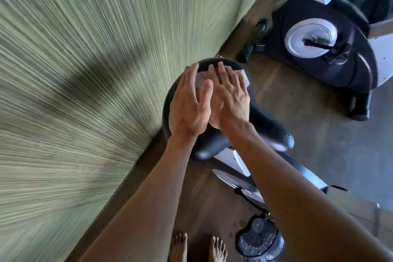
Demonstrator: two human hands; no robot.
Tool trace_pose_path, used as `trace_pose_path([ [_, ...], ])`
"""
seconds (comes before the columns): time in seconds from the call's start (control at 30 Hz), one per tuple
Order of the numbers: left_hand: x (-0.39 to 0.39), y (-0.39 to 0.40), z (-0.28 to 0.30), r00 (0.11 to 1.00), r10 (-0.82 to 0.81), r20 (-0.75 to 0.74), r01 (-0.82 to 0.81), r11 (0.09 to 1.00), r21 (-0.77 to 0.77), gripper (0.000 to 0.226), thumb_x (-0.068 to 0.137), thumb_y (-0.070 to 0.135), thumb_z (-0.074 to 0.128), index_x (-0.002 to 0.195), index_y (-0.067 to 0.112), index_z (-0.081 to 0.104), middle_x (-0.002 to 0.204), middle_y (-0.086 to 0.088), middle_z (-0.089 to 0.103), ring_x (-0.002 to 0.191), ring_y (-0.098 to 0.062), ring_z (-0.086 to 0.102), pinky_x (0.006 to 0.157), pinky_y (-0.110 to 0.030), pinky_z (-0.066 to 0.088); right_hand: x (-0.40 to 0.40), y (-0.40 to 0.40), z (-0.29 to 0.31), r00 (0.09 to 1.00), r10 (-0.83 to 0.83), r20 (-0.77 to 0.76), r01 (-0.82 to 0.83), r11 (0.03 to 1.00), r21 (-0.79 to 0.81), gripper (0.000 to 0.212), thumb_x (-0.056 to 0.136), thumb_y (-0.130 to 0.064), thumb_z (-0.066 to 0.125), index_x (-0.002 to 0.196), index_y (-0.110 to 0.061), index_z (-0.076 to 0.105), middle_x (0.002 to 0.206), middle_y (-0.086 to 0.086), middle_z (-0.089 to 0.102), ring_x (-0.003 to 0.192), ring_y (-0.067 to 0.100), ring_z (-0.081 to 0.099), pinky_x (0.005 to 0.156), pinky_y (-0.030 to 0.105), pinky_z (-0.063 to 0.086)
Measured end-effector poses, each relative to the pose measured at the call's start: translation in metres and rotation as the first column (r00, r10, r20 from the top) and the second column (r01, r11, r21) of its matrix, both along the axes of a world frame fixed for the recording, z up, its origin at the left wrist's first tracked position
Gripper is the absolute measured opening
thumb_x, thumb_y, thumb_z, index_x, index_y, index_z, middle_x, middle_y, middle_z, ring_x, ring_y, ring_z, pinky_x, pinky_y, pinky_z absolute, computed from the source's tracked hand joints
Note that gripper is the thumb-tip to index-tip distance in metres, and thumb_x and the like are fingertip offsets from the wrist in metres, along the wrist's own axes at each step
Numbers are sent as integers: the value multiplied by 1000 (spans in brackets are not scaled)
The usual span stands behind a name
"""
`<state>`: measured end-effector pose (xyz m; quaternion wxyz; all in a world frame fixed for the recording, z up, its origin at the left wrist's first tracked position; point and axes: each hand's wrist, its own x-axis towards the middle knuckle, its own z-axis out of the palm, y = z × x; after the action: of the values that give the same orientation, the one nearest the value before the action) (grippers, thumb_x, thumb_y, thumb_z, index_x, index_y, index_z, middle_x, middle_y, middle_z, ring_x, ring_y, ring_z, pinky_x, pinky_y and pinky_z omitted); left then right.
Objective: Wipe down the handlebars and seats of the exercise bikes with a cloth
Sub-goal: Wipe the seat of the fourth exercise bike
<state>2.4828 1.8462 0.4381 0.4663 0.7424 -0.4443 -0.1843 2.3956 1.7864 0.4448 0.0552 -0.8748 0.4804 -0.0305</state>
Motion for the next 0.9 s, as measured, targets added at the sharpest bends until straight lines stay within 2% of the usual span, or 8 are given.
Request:
trace_pose_path([
  [0.1,0,6,-4,992,-46,119,48,999,-9,75,100,55,27,155,7,41,160,-7,42,149,-15,35,122,-18,20,-20,11,1,988,61,140,-59,998,-24,67,99,-50,39,159,-22,32,167,10,27,156,24,19,127,44,15],
  [0.2,-1,2,-5,964,-75,256,65,997,48,70,102,49,22,153,7,45,160,-8,43,151,-16,34,126,-30,20,-66,26,-4,972,124,200,-98,986,-134,63,98,-50,45,151,-14,49,158,15,43,149,29,37,123,46,27],
  [0.3,-2,-3,-11,914,-103,391,53,989,135,65,102,45,22,150,12,51,161,-6,41,152,-17,31,127,-30,14,-114,33,-11,970,163,179,-115,960,-254,60,102,-49,52,146,-8,55,151,18,51,139,34,49,119,47,34],
  [0.43,-6,-5,-18,853,-120,508,33,984,178,60,102,36,25,151,11,50,162,-10,40,152,-22,32,127,-34,17,-122,31,-10,995,66,78,-48,977,-209,63,102,-53,45,145,-8,55,144,18,57,125,38,57,111,49,41],
  [0.57,-7,-9,-19,800,-136,584,0,974,226,60,101,33,27,154,10,43,163,-12,36,154,-23,28,128,-39,18,-81,17,6,979,-204,-19,203,978,-36,74,97,-58,28,151,-10,42,144,15,56,125,38,54,109,46,38],
  [0.67,-9,-9,-20,794,-145,590,0,971,239,62,101,33,23,156,10,40,164,-12,33,155,-22,25,128,-39,16,-56,3,7,981,-189,-41,189,982,0,78,100,-60,23,157,-6,29,159,20,38,150,38,27,123,49,20],
  [0.73,-8,-7,-20,795,-157,586,12,970,243,59,103,31,27,156,11,39,165,-12,31,156,-21,24,129,-38,15,-52,2,5,989,-144,-33,144,990,12,85,99,-64,23,158,-3,26,163,22,30,155,36,16,126,49,14],
  [0.9,-5,-5,-20,798,-140,586,9,975,222,57,103,31,33,155,12,43,163,-11,36,154,-21,29,128,-37,18,-100,31,1,997,-29,75,37,994,-107,93,91,-74,40,147,0,46,150,20,50,136,35,46,118,45,35],
])
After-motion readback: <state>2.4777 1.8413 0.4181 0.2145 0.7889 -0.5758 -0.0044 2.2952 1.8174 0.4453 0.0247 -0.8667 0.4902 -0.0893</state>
